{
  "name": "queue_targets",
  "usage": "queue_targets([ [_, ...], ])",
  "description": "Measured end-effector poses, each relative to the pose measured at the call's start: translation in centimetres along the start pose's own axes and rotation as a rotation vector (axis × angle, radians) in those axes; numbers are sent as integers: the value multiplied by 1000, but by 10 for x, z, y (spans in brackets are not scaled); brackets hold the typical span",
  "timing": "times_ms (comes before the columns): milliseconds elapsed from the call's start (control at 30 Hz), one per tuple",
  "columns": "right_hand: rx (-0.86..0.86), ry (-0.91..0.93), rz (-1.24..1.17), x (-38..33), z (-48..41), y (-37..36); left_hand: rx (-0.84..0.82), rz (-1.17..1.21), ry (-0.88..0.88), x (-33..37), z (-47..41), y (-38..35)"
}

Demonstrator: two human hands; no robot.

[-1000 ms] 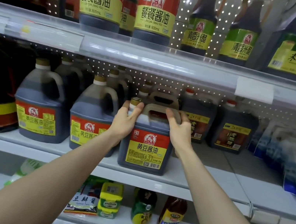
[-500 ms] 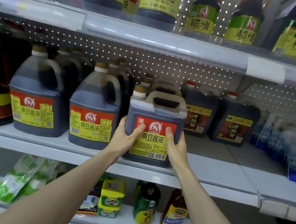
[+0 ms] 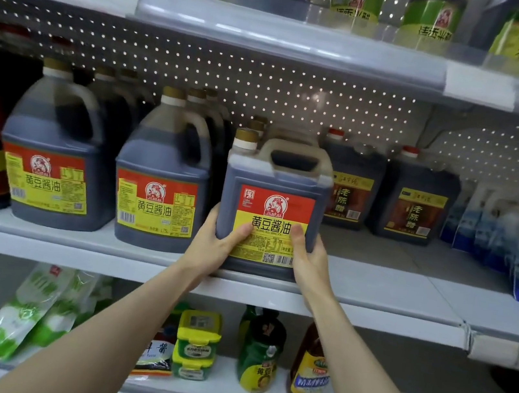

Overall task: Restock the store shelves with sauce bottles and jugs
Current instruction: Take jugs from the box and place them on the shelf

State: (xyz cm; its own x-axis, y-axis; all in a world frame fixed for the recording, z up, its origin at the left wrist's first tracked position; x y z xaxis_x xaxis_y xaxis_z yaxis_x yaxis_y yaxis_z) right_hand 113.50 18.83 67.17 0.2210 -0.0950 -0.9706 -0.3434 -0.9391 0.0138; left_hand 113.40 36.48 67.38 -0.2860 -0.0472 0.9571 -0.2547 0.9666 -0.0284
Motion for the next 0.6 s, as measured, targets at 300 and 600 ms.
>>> queue_targets([
  [300, 16, 45, 15, 5, -6, -2, -37, -5, 45, -2, -4, 1],
  [600, -3, 42, 16, 1, -5, -2, -47, -8, 51, 0, -5, 1],
])
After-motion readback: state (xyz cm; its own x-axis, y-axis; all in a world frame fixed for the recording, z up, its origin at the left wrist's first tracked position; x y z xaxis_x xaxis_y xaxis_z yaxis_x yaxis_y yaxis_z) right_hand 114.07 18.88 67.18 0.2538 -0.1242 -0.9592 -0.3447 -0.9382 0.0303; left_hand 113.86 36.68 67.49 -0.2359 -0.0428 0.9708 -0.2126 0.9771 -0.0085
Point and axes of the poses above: each hand's wrist, its own z-axis away from the middle knuckle, its own y-axis out of the back of the hand, x = y × z, the point moved 5 cm from there along -z, towards the middle knuckle, and after that the axes turned 13 degrees about x, right-handed, at the moved point
